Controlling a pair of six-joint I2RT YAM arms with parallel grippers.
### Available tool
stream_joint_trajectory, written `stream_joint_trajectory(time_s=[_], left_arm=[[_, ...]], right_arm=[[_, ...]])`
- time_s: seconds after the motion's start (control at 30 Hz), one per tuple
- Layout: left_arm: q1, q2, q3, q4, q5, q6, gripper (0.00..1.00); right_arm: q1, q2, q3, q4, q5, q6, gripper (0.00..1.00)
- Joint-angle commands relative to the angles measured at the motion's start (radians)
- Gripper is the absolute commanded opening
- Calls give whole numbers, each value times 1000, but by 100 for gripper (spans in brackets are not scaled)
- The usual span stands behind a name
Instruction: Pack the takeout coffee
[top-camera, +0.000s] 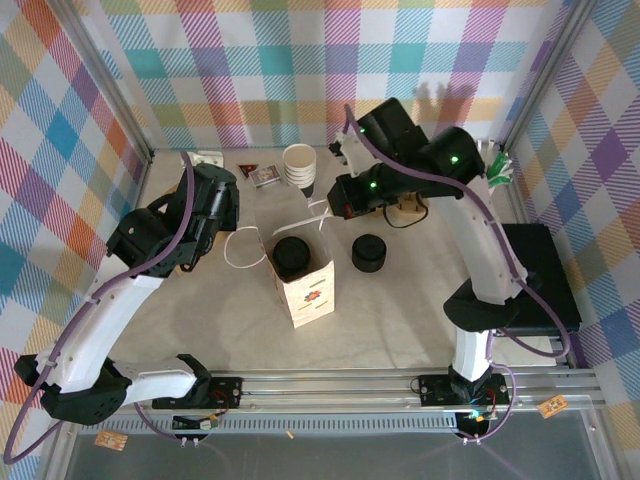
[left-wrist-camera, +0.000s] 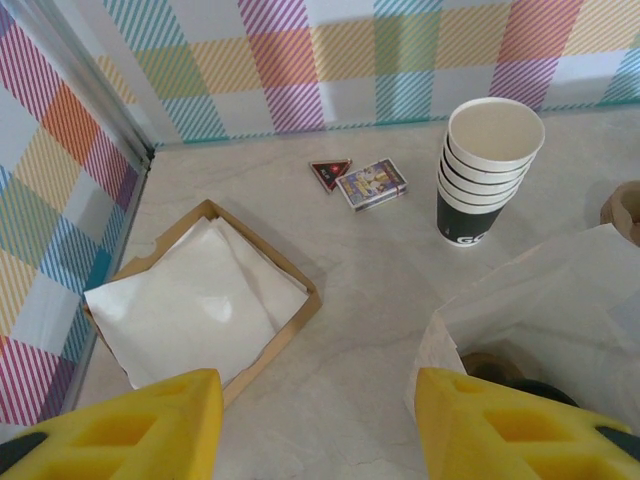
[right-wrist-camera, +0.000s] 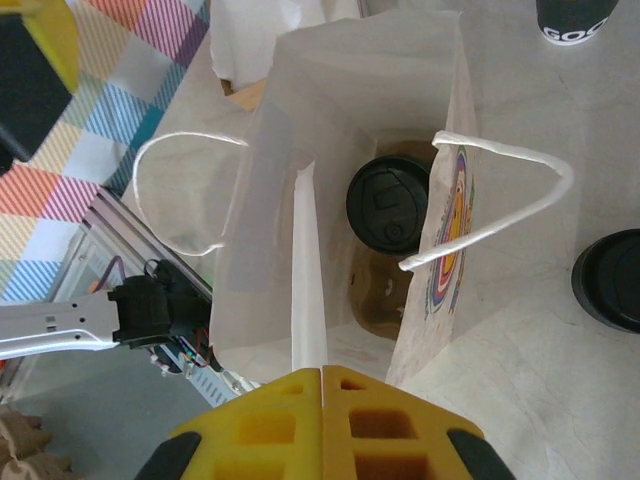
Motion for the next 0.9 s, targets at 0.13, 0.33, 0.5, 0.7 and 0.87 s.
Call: stream_joint_trajectory(time_s=[0.13, 0.33, 0.5, 0.7, 0.87], left_arm=[[1, -17, -12, 28, 11, 33, 53], [0, -21, -10, 22, 17, 33, 54], [2, -25, -13, 16, 21, 33, 54], [1, -18, -17, 17, 30, 37, 54], [1, -14, -27, 22, 39, 40, 54]], right_arm=[[43, 69, 37, -174, 77, 12, 1], [59, 97, 32, -177, 105, 5, 2], [72, 99, 22, -177, 49, -24, 2], [84, 42, -58, -179, 13, -28, 2], [84, 5, -116, -178, 19, -21, 2]])
